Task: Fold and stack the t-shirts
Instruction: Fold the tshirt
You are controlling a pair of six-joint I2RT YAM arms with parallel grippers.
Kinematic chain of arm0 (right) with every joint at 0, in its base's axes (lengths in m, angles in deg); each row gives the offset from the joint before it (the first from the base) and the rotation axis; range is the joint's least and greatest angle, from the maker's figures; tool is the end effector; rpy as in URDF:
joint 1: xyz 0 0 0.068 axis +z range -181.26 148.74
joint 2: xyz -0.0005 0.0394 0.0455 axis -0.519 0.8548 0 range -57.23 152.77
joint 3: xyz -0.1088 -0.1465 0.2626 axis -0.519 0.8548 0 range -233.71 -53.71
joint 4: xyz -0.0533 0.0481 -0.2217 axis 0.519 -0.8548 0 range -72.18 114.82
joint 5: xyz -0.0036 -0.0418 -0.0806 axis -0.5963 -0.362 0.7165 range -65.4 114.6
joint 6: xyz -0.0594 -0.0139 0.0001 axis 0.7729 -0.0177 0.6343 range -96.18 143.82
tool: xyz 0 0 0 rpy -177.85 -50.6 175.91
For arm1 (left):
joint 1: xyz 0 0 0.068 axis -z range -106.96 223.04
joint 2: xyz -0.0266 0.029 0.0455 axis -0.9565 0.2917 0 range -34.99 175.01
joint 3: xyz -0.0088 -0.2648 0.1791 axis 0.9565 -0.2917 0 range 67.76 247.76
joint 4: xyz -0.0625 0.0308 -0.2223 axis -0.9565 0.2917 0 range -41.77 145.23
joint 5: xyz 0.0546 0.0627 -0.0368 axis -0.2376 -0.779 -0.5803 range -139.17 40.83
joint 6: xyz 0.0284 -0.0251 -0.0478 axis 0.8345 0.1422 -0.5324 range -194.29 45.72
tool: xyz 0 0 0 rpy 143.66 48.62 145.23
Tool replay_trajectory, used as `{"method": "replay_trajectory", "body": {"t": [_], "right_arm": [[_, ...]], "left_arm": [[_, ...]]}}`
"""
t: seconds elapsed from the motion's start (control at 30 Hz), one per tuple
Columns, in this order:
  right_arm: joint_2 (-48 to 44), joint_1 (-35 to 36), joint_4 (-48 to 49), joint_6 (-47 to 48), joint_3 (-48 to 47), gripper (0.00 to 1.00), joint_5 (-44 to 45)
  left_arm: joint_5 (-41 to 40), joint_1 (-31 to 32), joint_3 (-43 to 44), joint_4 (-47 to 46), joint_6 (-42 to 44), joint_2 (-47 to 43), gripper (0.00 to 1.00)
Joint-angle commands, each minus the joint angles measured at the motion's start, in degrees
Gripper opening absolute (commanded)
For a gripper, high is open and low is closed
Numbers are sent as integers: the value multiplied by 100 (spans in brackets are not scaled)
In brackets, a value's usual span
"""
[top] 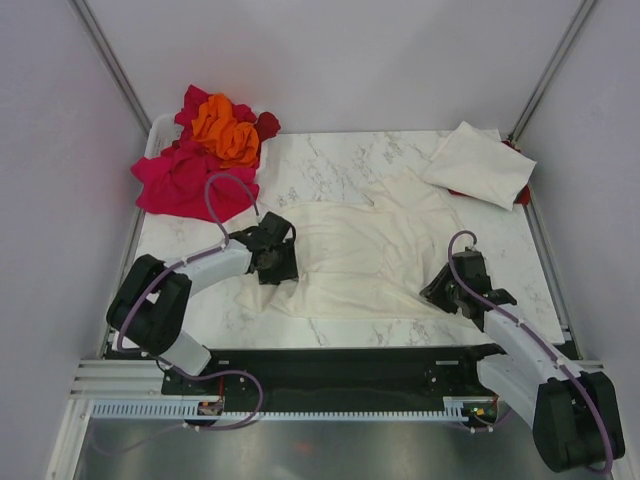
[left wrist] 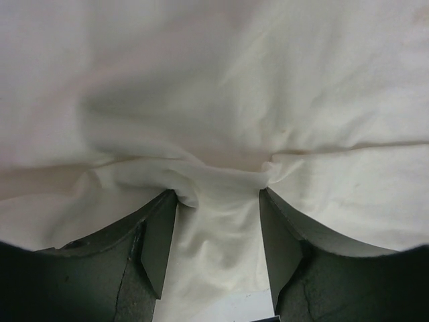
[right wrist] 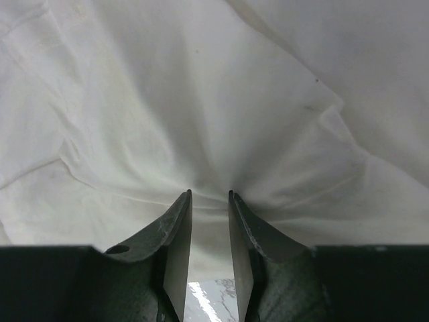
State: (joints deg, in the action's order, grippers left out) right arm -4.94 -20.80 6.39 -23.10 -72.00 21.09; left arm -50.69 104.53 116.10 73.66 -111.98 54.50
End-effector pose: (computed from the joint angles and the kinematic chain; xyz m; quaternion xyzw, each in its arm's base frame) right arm 0.1107 0.0233 0.1957 0.2867 0.9019 0.1799 0.2684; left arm 0.2270 -0.1377 0.2202 -0.0556 0.9775 -0.1046 0.1744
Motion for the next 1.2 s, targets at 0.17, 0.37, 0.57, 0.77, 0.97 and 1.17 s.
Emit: {"method": "replay_trajectory", "body": {"t": [0.17,0.37,0.57,0.77,0.97,1.17], "right_arm": [[220,18,-916,262,-966,43,466],[439,18,-951,692,-1633,52,439],[939,26,-785,1351,-2460,62,412],[2728,-79,-494,1737,-4075,89,378],[4978,-105,-705,2063,-6387,91,472],[7301,-97,-1003,2336,-8795,89,1027]], "left_arm": [[-52,68,-870,1631,-721,-1449,67],[-434,68,-46,2185,-634,-1927,73],[-919,60,763,2080,-134,-1357,75],[-605,-160,2414,2054,859,-661,75],[-683,-231,2490,2054,1378,-1222,75],[-560,-266,1531,1975,1387,-1865,75]]}}
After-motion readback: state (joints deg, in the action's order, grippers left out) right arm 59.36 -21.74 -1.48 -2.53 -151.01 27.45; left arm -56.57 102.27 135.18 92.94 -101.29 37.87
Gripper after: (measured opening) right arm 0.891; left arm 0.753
